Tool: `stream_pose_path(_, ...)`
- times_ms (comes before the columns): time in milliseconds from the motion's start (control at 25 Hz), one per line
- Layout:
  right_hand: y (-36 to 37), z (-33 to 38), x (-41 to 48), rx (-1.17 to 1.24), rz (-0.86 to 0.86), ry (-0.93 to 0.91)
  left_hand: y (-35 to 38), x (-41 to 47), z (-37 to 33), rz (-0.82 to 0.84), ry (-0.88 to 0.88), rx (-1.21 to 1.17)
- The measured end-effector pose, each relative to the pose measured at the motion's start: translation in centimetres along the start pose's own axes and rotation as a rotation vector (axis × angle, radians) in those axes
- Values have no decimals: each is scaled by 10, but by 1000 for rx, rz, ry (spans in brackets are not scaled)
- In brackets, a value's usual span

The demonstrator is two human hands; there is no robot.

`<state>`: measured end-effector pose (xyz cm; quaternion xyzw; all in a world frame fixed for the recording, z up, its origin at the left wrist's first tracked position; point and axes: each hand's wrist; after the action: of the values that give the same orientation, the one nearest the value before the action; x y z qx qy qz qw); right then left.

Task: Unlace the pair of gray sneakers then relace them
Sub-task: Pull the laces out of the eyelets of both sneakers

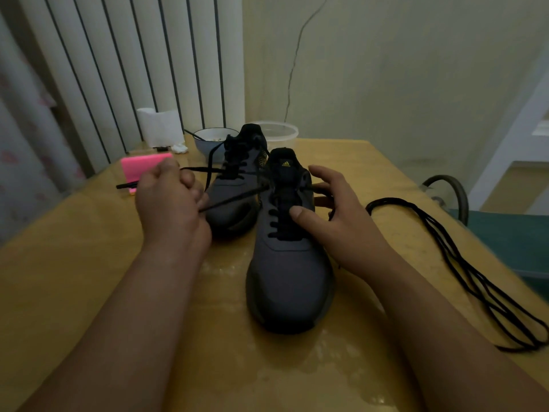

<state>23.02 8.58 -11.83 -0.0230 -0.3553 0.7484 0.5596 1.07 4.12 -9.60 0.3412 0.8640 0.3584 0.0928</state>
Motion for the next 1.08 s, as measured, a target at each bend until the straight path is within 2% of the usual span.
stream_pose_path(40, 0, -1, 1, 6, -4, 8, -1, 2, 0, -9, 23, 80)
stream_pose_path(120, 1, -3, 1, 9, -23, 29, -3, -1, 5, 97, 234, 456)
stream_pose_path(200, 0, -3, 1, 5, -38, 24, -2, -10, 13, 325, 504, 812)
stream_pose_path(280, 1, -2, -1, -12, -38, -12, 2, -16, 21, 539, 592, 1023)
stream_pose_path(360, 1, 1, -2, -56, -15, -46, 6, -19, 27, 632, 582, 1084)
stream_pose_path(560, 2, 6, 9, -48, -50, -57, 13, -18, 36, 657, 627, 1134)
stream_pose_path(760, -5, 5, 11, 90, -97, 15, 20, -27, 37, 639, 559, 973)
stream_pose_path(840, -8, 3, 12, 93, -107, 57, 23, -26, 31, 582, 464, 804)
stream_pose_path(960, -9, 3, 12, 123, -79, 74, 19, -16, 21, 308, 236, 544)
stream_pose_path(1040, -7, 5, 9, 110, -53, 34, 13, -11, 17, 108, 305, 610)
stream_pose_path(1080, -5, 6, 7, 95, -65, 18, 10, -11, 15, 46, 428, 716)
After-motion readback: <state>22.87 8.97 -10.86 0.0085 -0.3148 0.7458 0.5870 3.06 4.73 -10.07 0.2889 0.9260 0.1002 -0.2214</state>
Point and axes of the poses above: each hand's wrist, its own x-axis towards the middle knuckle, its own y-axis out of the palm, z = x × y, and after that the axes turned 7 degrees about -x, right-handed
